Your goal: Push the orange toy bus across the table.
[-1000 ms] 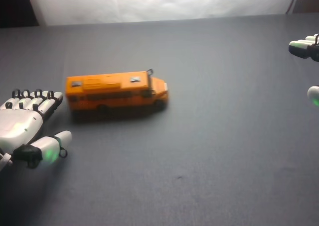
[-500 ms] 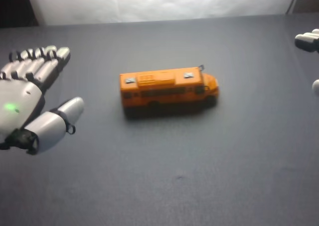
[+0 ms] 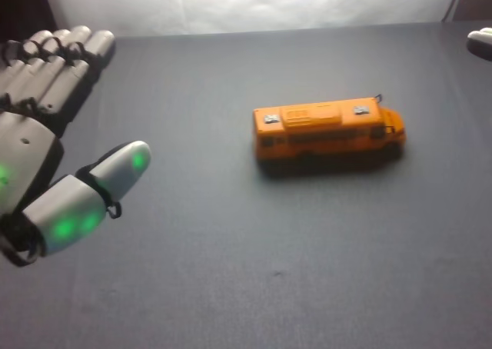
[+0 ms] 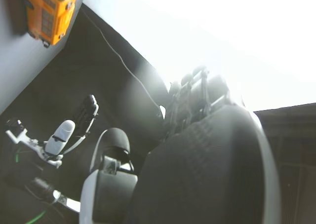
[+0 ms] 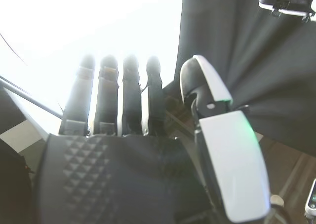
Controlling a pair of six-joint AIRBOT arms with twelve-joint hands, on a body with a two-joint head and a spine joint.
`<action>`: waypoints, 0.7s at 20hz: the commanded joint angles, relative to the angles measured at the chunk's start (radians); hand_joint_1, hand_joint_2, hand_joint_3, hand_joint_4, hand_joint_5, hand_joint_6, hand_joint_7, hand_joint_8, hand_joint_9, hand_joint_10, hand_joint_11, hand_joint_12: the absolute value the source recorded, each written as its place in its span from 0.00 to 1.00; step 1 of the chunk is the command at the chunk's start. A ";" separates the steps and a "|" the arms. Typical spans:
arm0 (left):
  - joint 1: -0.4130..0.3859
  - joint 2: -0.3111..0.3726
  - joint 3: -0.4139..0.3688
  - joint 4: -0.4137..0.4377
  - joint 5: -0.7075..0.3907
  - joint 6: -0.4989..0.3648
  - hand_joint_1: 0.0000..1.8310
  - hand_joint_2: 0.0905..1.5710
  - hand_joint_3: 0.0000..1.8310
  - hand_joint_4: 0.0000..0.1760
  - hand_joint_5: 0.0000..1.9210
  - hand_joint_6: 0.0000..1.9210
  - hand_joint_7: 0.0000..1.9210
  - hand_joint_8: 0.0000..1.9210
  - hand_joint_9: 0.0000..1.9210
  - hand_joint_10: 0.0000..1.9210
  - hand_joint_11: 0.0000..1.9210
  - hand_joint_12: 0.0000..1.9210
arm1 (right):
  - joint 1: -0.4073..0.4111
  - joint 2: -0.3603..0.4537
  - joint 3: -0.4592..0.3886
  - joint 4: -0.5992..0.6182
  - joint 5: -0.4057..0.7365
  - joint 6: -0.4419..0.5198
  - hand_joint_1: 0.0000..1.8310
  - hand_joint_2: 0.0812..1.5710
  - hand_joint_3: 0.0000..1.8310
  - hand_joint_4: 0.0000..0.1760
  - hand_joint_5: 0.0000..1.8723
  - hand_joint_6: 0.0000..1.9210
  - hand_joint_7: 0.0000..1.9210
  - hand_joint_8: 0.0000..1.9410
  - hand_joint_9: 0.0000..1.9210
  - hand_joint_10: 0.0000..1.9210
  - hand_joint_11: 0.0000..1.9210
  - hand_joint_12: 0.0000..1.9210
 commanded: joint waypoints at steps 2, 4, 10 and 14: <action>-0.003 0.000 -0.004 0.043 -0.140 -0.012 0.00 0.85 0.00 0.00 0.01 0.00 0.00 0.00 0.00 0.00 0.00 0.00 | 0.006 0.008 0.001 0.008 0.141 0.009 0.44 0.89 0.00 0.00 0.25 0.00 0.23 0.00 0.19 0.00 0.15 0.04; 0.000 -0.001 -0.008 0.055 -0.147 -0.021 0.00 0.87 0.01 0.00 0.01 0.00 0.00 0.00 0.00 0.00 0.00 0.00 | 0.004 0.008 0.000 0.007 0.137 0.009 0.43 0.88 0.00 0.00 0.26 0.00 0.25 0.00 0.20 0.00 0.15 0.04; 0.004 -0.001 -0.011 0.058 -0.155 -0.025 0.00 0.87 0.00 0.00 0.02 0.00 0.00 0.00 0.00 0.00 0.00 0.00 | 0.000 0.009 -0.002 0.013 0.138 0.009 0.44 0.86 0.00 0.00 0.28 0.00 0.25 0.00 0.20 0.00 0.14 0.04; 0.008 -0.002 -0.016 0.056 -0.156 -0.025 0.00 0.87 0.00 0.00 0.02 0.00 0.00 0.00 0.00 0.00 0.00 0.00 | -0.005 0.009 -0.004 0.015 0.137 0.009 0.46 0.86 0.00 0.00 0.28 0.00 0.25 0.00 0.19 0.00 0.14 0.04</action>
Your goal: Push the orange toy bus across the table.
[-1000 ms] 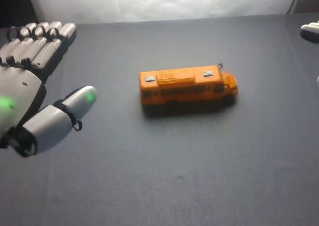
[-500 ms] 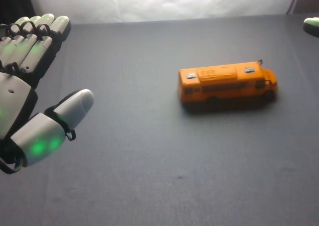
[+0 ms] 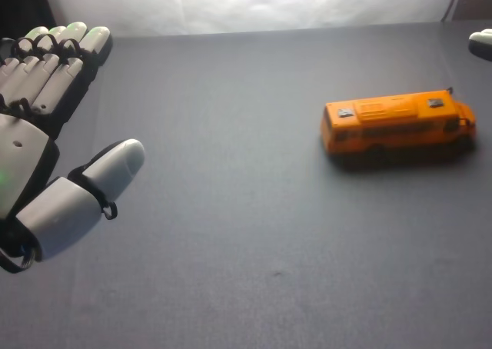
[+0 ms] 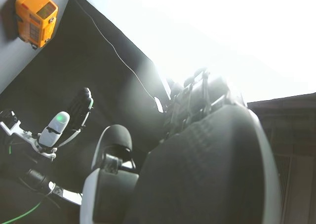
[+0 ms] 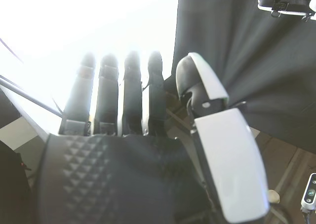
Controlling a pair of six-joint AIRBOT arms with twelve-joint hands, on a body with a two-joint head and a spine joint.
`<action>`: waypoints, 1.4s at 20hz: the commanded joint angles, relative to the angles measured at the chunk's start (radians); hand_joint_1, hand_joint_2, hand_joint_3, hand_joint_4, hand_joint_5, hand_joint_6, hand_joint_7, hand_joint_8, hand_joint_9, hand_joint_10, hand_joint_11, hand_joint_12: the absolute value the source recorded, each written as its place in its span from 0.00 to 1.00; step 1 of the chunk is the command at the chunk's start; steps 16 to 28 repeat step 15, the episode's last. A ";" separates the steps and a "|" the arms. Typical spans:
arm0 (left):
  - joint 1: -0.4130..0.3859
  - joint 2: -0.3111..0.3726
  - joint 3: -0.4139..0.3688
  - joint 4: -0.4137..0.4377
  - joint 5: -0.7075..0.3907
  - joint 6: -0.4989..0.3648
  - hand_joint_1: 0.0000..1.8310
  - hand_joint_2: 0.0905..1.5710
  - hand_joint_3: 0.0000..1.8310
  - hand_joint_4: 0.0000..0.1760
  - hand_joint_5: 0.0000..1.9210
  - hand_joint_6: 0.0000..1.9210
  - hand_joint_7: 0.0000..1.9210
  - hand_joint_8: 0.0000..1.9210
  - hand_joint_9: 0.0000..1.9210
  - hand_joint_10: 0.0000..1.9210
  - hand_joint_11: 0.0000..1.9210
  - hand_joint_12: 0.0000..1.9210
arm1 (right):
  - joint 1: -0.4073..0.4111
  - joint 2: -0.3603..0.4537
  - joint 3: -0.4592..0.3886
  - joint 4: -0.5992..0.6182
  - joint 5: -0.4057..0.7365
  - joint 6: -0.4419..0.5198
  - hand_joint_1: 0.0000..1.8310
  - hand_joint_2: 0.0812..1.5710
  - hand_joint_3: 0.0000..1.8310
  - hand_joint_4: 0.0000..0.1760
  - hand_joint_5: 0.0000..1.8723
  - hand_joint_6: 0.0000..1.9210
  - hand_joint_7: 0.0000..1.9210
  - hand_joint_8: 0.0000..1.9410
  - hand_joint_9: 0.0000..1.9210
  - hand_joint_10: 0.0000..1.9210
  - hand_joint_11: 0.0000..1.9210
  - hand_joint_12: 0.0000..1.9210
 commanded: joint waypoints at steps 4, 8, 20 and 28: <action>0.000 -0.002 -0.006 0.036 -0.131 -0.001 0.00 0.88 0.00 0.00 0.02 0.00 0.00 0.00 0.00 0.00 0.00 0.00 | 0.001 0.003 -0.002 0.009 0.123 0.008 0.44 0.86 0.00 0.00 0.26 0.00 0.24 0.00 0.18 0.00 0.13 0.03; 0.014 -0.008 -0.012 0.022 -0.129 -0.005 0.00 0.86 0.00 0.00 0.01 0.00 0.01 0.00 0.01 0.00 0.02 0.01 | -0.004 0.001 -0.011 0.010 0.128 0.001 0.37 0.85 0.00 0.00 0.24 0.00 0.25 0.00 0.22 0.01 0.20 0.06; 0.018 -0.034 -0.003 0.011 -0.143 -0.023 0.00 0.81 0.00 0.01 0.01 0.00 0.02 0.00 0.01 0.00 0.00 0.03 | -0.004 -0.014 -0.009 0.006 0.149 0.000 0.31 0.86 0.00 0.00 0.27 0.01 0.31 0.01 0.31 0.01 0.26 0.18; 0.018 -0.034 -0.003 0.011 -0.143 -0.023 0.00 0.81 0.00 0.01 0.01 0.00 0.02 0.00 0.01 0.00 0.00 0.03 | -0.004 -0.014 -0.009 0.006 0.149 0.000 0.31 0.86 0.00 0.00 0.27 0.01 0.31 0.01 0.31 0.01 0.26 0.18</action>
